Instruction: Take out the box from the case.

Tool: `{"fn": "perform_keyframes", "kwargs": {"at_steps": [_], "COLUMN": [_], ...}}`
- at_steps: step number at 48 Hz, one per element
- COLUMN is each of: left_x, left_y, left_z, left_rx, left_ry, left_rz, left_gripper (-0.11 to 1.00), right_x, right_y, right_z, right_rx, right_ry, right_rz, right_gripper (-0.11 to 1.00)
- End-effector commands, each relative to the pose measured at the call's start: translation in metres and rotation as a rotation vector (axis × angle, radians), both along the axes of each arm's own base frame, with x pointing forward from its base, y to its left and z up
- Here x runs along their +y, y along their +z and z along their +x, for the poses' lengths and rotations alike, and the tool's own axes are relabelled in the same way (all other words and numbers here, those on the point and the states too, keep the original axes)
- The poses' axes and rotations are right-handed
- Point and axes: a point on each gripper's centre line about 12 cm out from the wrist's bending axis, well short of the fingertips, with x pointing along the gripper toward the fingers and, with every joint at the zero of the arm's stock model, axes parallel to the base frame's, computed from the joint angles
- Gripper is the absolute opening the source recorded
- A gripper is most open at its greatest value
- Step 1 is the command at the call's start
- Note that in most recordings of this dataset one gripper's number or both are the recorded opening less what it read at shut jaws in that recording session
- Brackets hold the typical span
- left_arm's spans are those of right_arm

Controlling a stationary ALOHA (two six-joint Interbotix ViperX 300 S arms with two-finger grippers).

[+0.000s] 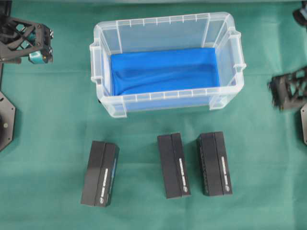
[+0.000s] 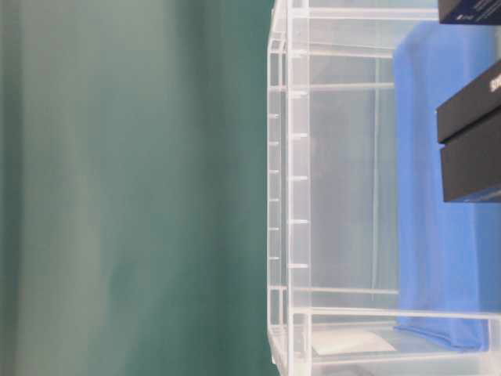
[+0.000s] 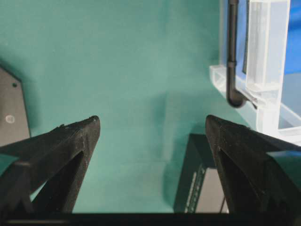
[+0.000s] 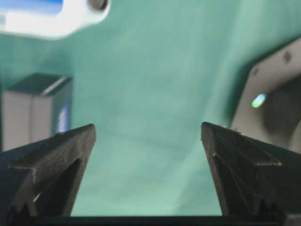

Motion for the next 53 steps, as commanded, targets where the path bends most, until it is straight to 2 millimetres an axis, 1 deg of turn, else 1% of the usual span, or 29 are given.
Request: {"fn": "perform_keyframes", "kwargs": {"at_steps": [1, 8, 13, 19, 23, 34, 53], "left_x": [0.0, 0.0, 0.0, 0.0, 0.0, 0.0, 0.001], "left_y": [0.007, 0.007, 0.007, 0.007, 0.007, 0.007, 0.007], "left_z": [0.001, 0.001, 0.001, 0.001, 0.001, 0.001, 0.001], "left_rx": [-0.025, -0.024, -0.024, -0.024, -0.022, -0.022, -0.021], "left_ry": [-0.002, -0.001, -0.001, -0.002, -0.003, -0.005, -0.002], "left_rz": [0.006, 0.005, 0.005, 0.005, 0.005, 0.006, 0.006], "left_gripper": [0.96, 0.96, 0.96, 0.95, 0.96, 0.95, 0.96], "right_x": [-0.02, -0.051, -0.07, -0.088, -0.097, -0.107, -0.109], "right_y": [0.002, -0.002, -0.003, -0.003, -0.005, -0.01, -0.011], "right_z": [-0.004, -0.006, -0.008, -0.011, -0.011, -0.01, -0.009], "right_rx": [-0.009, -0.016, -0.03, -0.039, -0.03, -0.01, -0.02], "right_ry": [-0.018, -0.025, -0.039, -0.043, -0.04, -0.039, -0.042], "right_rz": [-0.014, -0.038, -0.054, -0.071, -0.072, -0.066, -0.069], "right_gripper": [0.91, 0.91, 0.91, 0.91, 0.91, 0.91, 0.91]}}
